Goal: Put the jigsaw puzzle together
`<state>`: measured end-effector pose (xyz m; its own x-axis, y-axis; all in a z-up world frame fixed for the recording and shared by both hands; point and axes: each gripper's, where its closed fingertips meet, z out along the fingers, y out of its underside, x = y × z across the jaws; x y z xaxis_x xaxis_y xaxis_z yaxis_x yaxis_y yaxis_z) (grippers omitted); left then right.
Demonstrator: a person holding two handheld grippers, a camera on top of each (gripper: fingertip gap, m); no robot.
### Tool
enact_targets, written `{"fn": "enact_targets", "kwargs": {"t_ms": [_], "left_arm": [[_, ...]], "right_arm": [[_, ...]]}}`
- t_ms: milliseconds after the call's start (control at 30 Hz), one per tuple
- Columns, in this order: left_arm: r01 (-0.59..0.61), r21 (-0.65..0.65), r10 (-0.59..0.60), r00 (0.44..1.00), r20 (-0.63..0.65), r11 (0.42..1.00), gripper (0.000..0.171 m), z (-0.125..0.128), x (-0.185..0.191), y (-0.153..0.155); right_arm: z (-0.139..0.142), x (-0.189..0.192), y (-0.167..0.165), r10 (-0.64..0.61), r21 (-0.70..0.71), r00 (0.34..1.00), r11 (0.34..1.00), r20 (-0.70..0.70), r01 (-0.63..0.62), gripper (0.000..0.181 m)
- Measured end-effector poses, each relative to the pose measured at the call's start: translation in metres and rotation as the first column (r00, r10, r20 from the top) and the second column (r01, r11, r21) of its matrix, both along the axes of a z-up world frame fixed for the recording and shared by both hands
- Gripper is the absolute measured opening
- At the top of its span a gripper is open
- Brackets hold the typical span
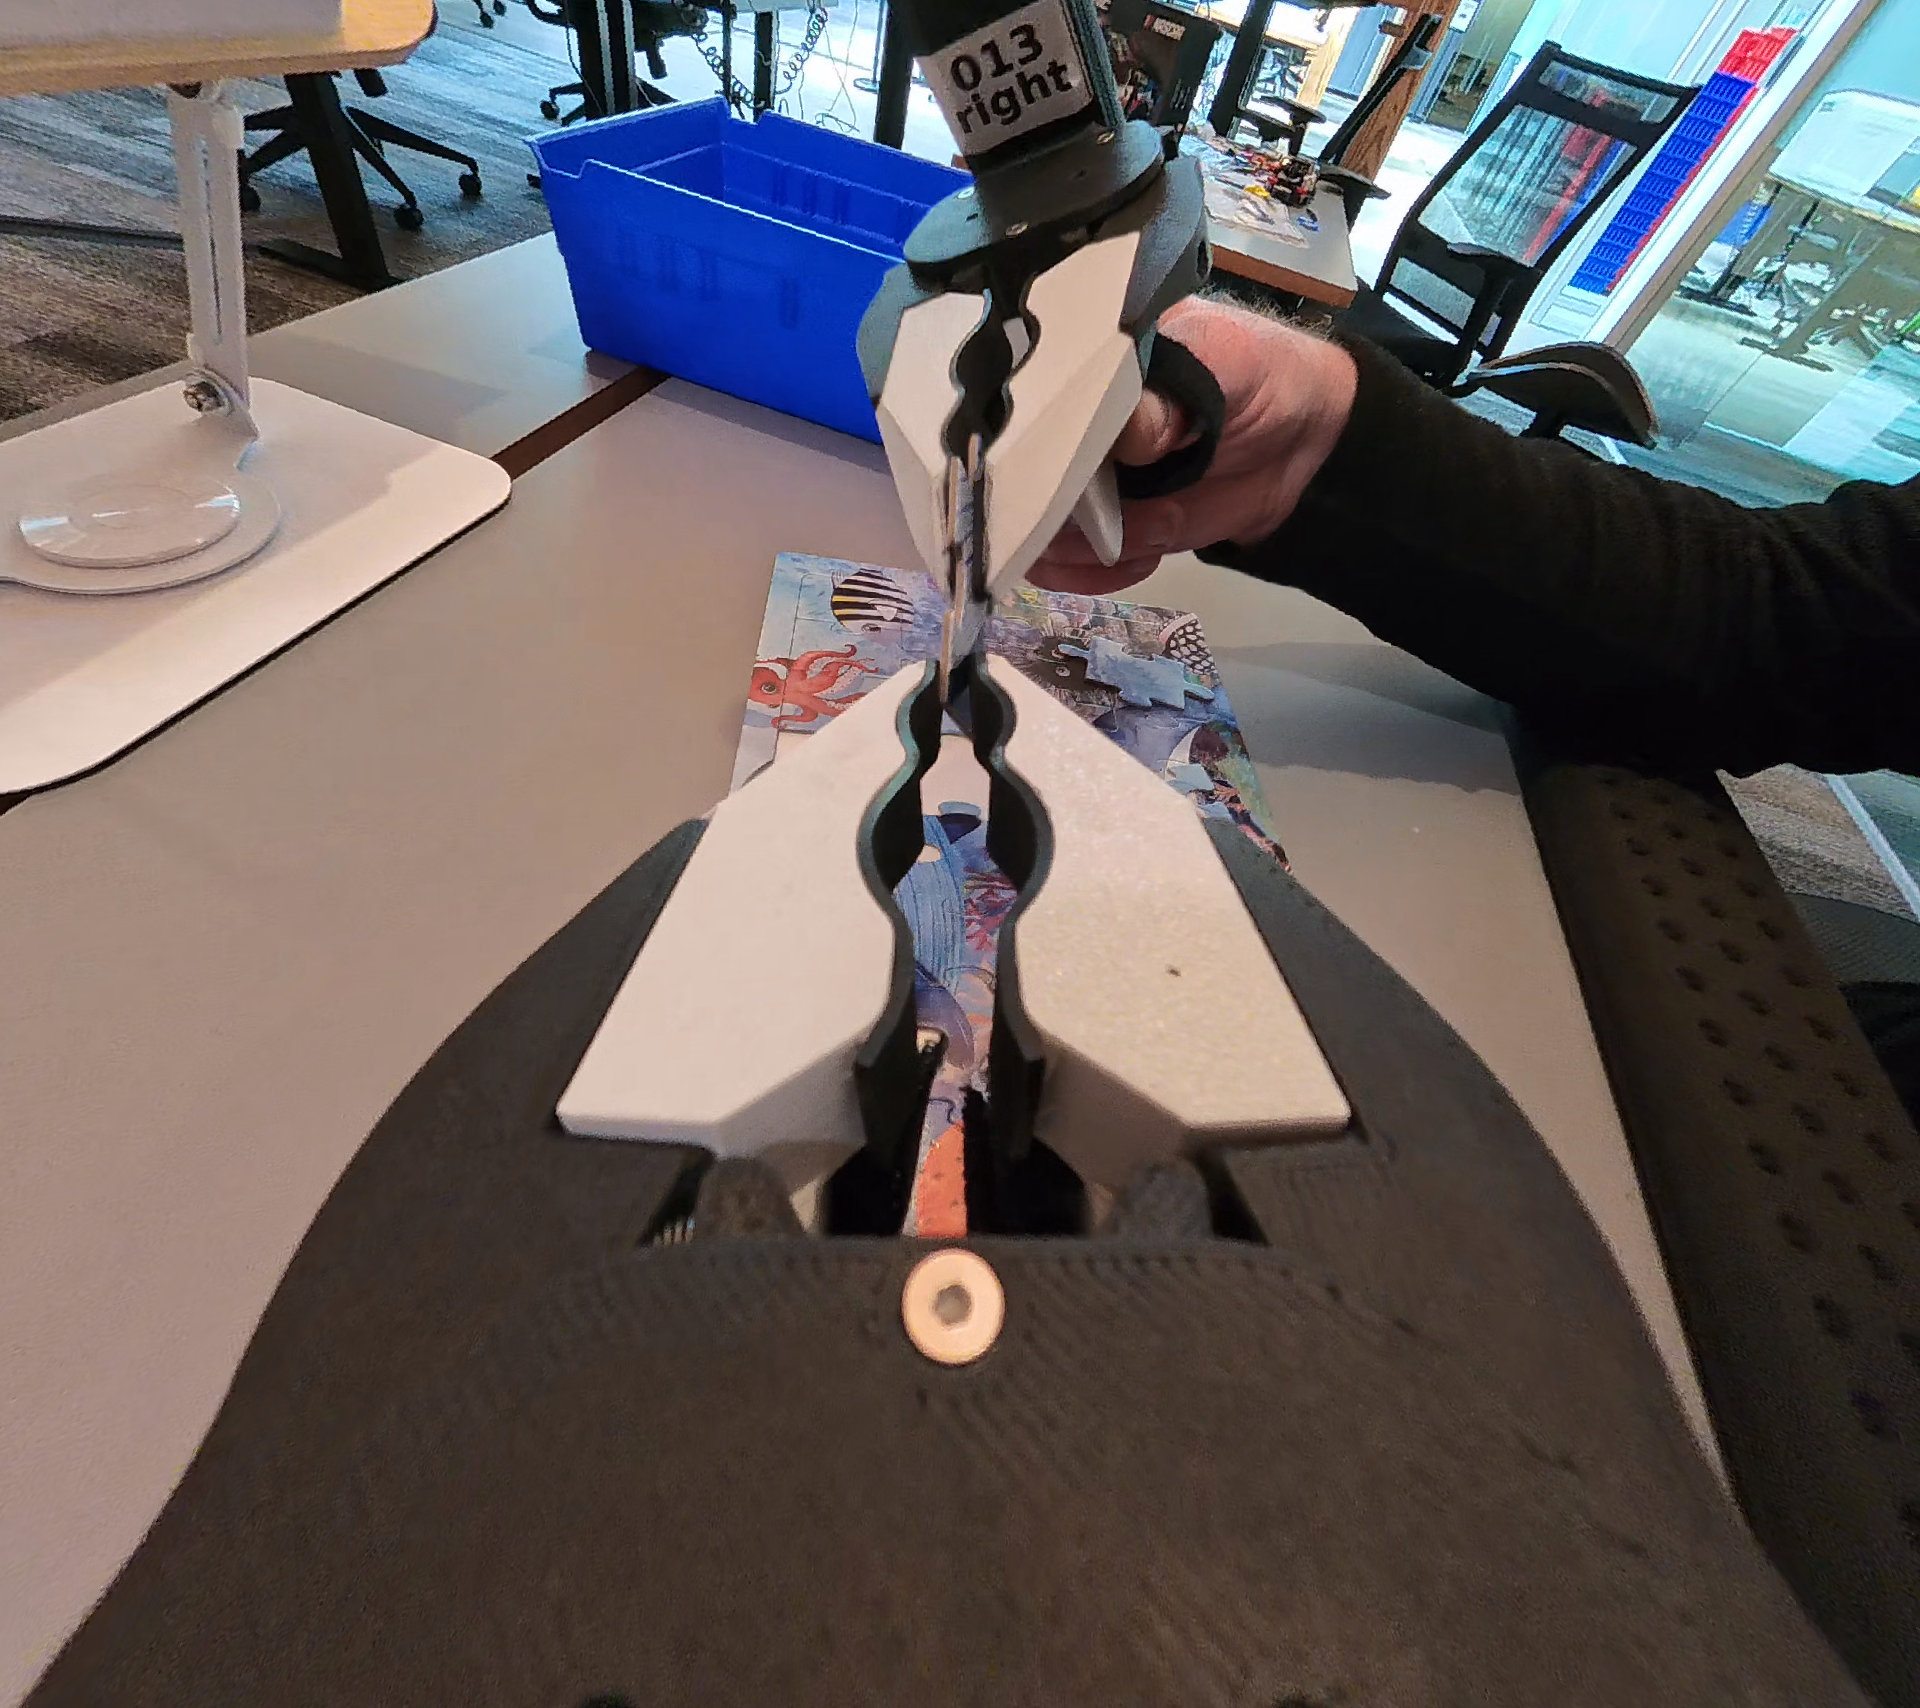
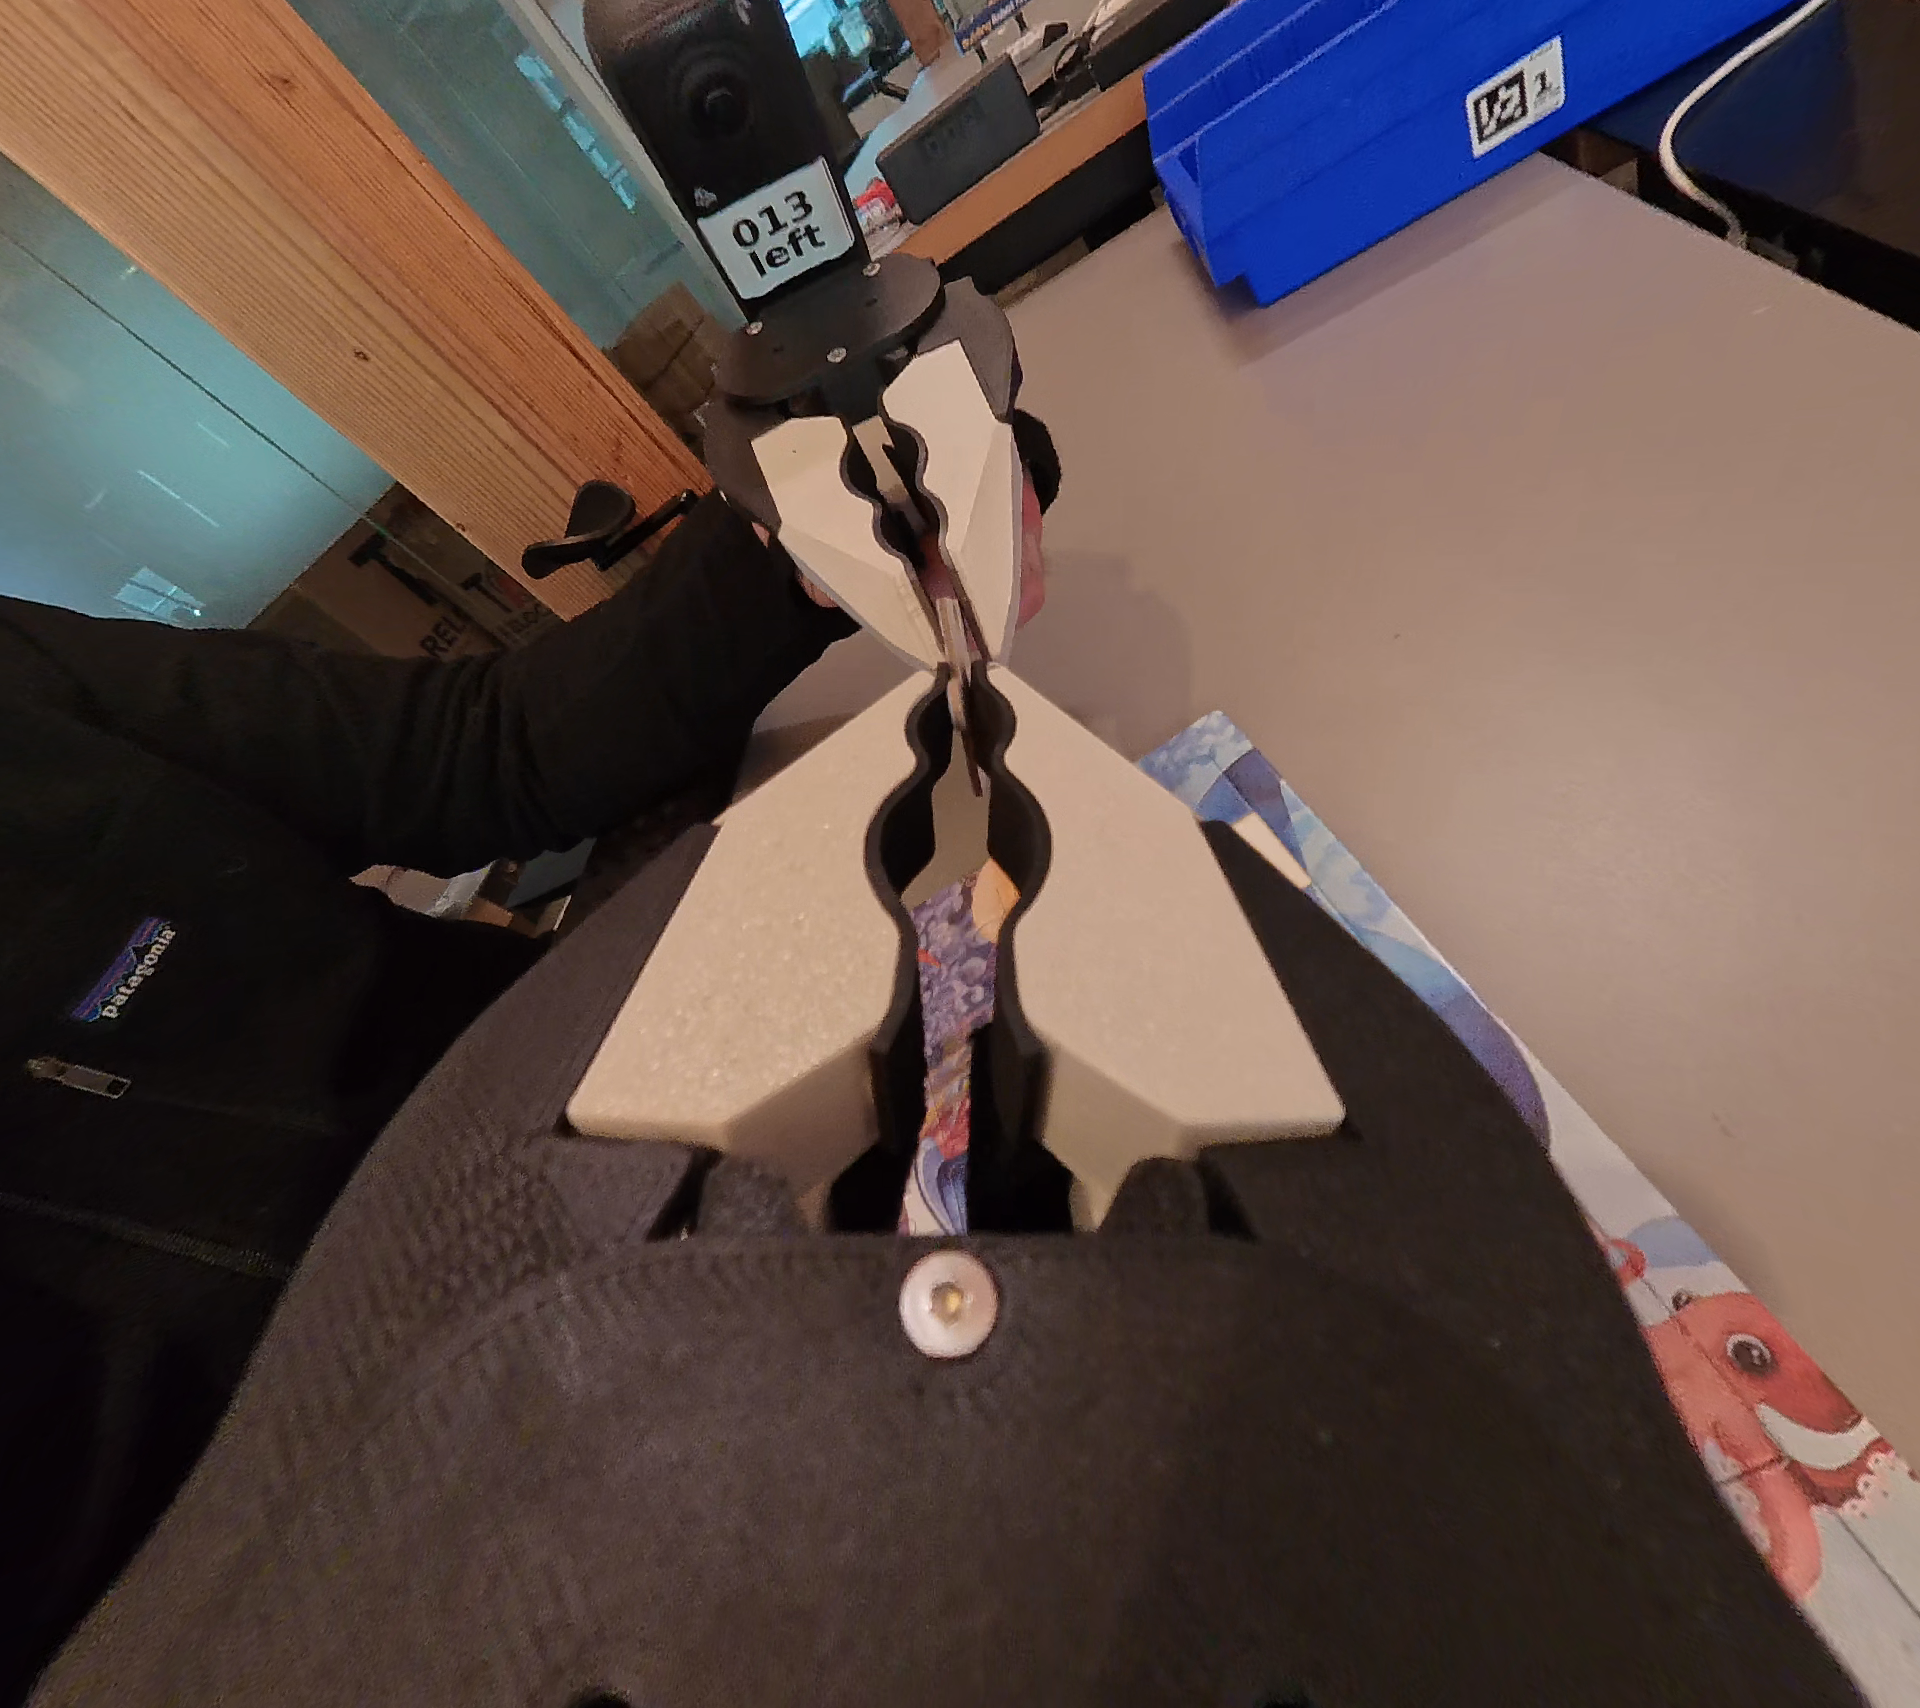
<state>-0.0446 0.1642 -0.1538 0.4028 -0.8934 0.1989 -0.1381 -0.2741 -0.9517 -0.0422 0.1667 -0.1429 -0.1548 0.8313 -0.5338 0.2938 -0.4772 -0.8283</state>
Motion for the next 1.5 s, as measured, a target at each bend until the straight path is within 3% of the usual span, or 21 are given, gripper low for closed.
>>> {"fn": "enact_targets", "kwargs": {"t_ms": [367, 500, 600, 800, 967, 1067, 1500], "left_arm": [[0.015, 0.002, -0.015, 1.0, -0.015, 1.0, 0.003, 0.0, 0.012, -0.003], [-0.054, 0.002, 0.054, 0.998, 0.015, 0.999, 0.027, 0.007, 0.0, 0.007], [-0.079, -0.018, 0.08, 0.996, 0.036, 0.997, 0.031, 0.009, -0.013, 0.011], [-0.034, -0.031, 0.034, 0.999, 0.021, 0.999, 0.005, 0.0, -0.004, 0.006], [-0.009, -0.044, 0.012, 0.998, 0.054, 0.999, 0.001, 0.003, -0.006, 0.004], [-0.009, -0.051, 0.01, 1.0, 0.029, 0.999, 0.0, 0.0, -0.011, 0.004], [0.043, -0.143, -0.047, 0.999, -0.023, 0.989, 0.0, -0.022, -0.01, -0.003]], "right_arm": [[-0.036, -0.005, -0.028, 0.141, 0.007, 0.974, 0.989, 0.177, -0.145, 0.0], [-0.03, -0.006, -0.02, 0.095, 0.025, 0.984, 0.995, 0.148, -0.1, 0.0], [-0.021, -0.002, -0.01, 0.059, 0.007, 0.993, 0.998, 0.1, -0.06, 0.0], [-0.02, -0.004, -0.007, 0.041, -0.002, 0.996, 0.999, 0.076, -0.041, 0.0], [-0.02, -0.006, -0.005, 0.033, -0.028, 0.997, 0.999, 0.063, -0.032, 0.0], [-0.022, -0.006, -0.001, 0.016, -0.049, 0.997, 0.999, 0.07, -0.013, 0.015], [-0.023, -0.001, 0.01, -0.044, 0.007, 0.994, 0.999, 0.098, 0.044, 0.017]]}}
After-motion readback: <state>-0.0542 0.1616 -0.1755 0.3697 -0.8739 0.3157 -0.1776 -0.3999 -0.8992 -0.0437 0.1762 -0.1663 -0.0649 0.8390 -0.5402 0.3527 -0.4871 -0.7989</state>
